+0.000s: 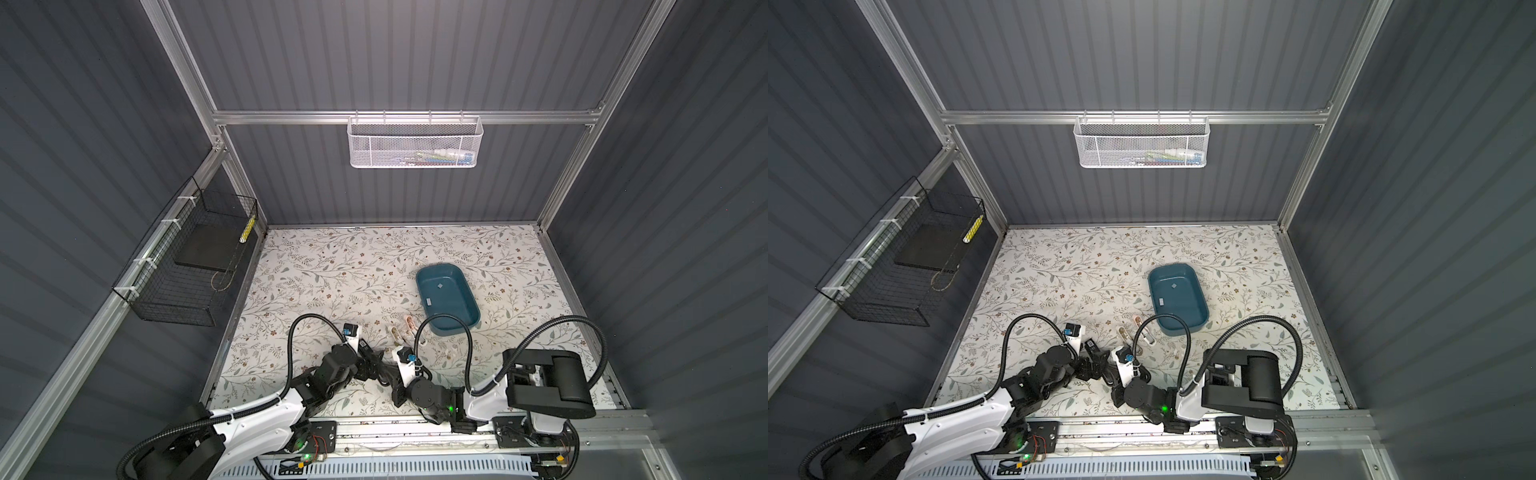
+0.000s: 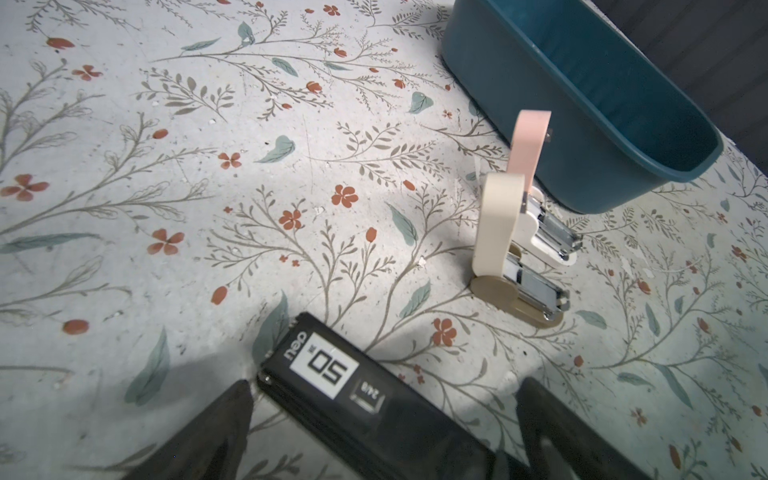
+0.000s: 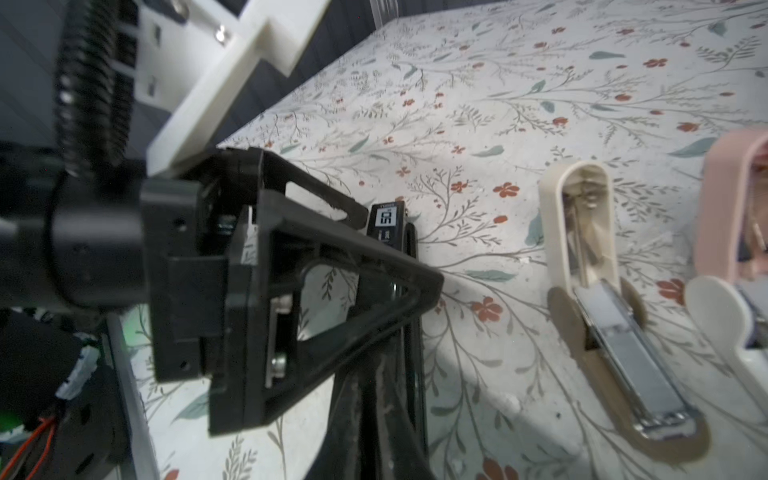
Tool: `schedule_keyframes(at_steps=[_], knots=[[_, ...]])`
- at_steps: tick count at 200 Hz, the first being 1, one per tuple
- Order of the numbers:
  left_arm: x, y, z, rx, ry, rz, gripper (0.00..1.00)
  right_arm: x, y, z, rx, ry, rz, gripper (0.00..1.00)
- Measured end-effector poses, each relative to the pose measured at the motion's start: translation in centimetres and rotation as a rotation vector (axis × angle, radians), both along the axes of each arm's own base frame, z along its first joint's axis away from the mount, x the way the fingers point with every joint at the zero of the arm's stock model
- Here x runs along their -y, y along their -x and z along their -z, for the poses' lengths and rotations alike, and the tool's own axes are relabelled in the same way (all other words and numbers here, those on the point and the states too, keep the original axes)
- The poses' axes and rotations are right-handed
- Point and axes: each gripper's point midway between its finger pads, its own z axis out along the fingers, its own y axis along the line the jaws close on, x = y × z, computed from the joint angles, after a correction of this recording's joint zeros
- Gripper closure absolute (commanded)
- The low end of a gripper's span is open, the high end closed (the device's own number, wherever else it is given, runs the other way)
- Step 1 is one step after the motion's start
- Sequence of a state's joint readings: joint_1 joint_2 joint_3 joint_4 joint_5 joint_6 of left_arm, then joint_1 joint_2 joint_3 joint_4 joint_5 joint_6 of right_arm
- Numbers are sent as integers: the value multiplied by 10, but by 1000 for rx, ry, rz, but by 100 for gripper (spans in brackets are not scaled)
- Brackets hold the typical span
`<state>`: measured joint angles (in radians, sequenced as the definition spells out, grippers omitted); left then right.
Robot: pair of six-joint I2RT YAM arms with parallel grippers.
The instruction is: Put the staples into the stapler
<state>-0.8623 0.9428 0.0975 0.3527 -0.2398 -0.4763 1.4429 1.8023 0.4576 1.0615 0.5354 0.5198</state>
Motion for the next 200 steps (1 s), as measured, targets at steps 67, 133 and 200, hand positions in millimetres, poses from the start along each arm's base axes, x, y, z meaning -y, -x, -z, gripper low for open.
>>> schedule_keyframes(at_steps=[67, 133, 200], knots=[[1, -1, 3, -7, 0, -5, 1, 0, 1, 0, -21, -50, 14, 81], [-4, -14, -28, 42, -3, -74, 1, 9, 2, -13, 43, 65, -10, 50], [-5, -34, -84, 127, -26, -139, 1, 5, -4, -59, 121, 114, -6, 32]])
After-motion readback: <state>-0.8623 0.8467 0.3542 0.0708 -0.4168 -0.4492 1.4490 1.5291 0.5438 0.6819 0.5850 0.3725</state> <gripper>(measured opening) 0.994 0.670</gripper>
